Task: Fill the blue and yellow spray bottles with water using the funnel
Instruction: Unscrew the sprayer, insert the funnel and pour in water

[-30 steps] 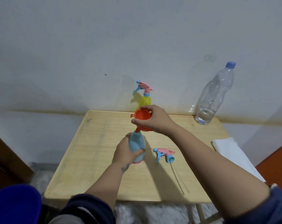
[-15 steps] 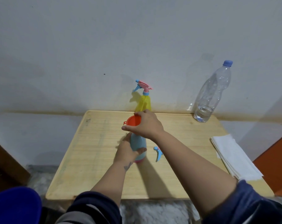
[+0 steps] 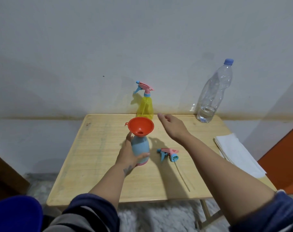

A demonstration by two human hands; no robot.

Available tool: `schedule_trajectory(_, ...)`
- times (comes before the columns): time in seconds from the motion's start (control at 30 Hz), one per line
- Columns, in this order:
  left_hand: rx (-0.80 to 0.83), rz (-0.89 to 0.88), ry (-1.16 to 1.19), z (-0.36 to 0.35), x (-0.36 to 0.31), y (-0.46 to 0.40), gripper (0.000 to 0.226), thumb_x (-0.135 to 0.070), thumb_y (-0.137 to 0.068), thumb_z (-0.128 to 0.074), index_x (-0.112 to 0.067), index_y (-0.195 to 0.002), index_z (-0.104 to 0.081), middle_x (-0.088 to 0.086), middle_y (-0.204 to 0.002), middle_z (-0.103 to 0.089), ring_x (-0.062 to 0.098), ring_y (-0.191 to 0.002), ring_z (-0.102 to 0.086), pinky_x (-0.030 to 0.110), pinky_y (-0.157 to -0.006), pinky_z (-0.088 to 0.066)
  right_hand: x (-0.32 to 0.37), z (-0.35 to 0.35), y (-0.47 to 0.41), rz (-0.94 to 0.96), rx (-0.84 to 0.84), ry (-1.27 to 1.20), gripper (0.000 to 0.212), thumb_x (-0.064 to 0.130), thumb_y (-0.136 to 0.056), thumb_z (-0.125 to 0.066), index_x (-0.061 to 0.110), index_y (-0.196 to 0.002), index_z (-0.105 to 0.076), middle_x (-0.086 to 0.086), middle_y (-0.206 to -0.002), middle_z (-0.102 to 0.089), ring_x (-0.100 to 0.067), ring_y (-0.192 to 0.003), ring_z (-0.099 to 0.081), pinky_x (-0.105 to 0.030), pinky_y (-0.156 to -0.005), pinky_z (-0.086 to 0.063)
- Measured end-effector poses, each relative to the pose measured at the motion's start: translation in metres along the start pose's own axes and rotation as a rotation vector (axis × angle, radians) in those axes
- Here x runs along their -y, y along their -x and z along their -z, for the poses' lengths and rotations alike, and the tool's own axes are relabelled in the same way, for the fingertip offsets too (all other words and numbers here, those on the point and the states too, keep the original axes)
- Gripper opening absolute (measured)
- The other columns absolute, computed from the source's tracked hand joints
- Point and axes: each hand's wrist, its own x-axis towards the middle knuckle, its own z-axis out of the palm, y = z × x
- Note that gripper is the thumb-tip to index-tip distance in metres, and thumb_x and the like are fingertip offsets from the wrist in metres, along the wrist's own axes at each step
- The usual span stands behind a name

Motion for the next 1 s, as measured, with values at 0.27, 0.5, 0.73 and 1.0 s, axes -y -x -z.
schedule_trajectory(0.27,0.066,0.087,-0.392,0.029,-0.013,0.035,0.093,-0.029,-0.071,-0.082,-0.020,-0.147,-0.030,0.002,-0.147,-0.042,0.022,-0.132,-0.043,0.036,-0.104,-0.040,-0.048,0.025,0.006,-0.083,0.153,0.163,0.041,0.036,-0.093,-0.051,0.016,-0.129,-0.056,-0.009,-0.129,-0.060,-0.024,-0.116,-0.056,-0.031,-0.092,-0.043)
schedule_trajectory(0.5,0.152,0.225,-0.569,0.000,-0.039,0.078,0.058,-0.035,-0.084,-0.069,-0.020,-0.135,-0.047,0.000,-0.133,-0.056,0.016,-0.118,-0.055,0.030,-0.098,-0.044,-0.082,0.050,0.029,-0.007,0.318,0.308,0.042,0.032,-0.092,-0.053,0.015,-0.130,-0.056,-0.010,-0.131,-0.059,-0.025,-0.119,-0.055,-0.029,-0.093,-0.043)
schedule_trajectory(0.73,0.130,0.145,-0.602,-0.077,-0.104,0.090,0.055,-0.041,-0.086,-0.064,-0.024,-0.135,-0.047,-0.003,-0.131,-0.056,0.016,-0.116,-0.055,0.030,-0.096,-0.045,-0.131,0.107,0.052,0.040,0.322,0.302,0.042,0.031,-0.092,-0.052,0.016,-0.131,-0.055,-0.008,-0.127,-0.061,-0.023,-0.116,-0.056,-0.030,-0.094,-0.044)
schedule_trajectory(1.0,0.137,0.014,-0.546,-0.151,-0.167,0.048,0.048,-0.039,-0.084,-0.066,-0.028,-0.128,-0.053,-0.008,-0.124,-0.058,0.013,-0.098,-0.057,0.031,-0.095,-0.048,-0.178,0.181,0.033,-0.013,0.235,0.275,0.042,0.031,-0.092,-0.051,0.018,-0.132,-0.054,-0.005,-0.133,-0.056,-0.022,-0.120,-0.054,-0.030,-0.096,-0.043)
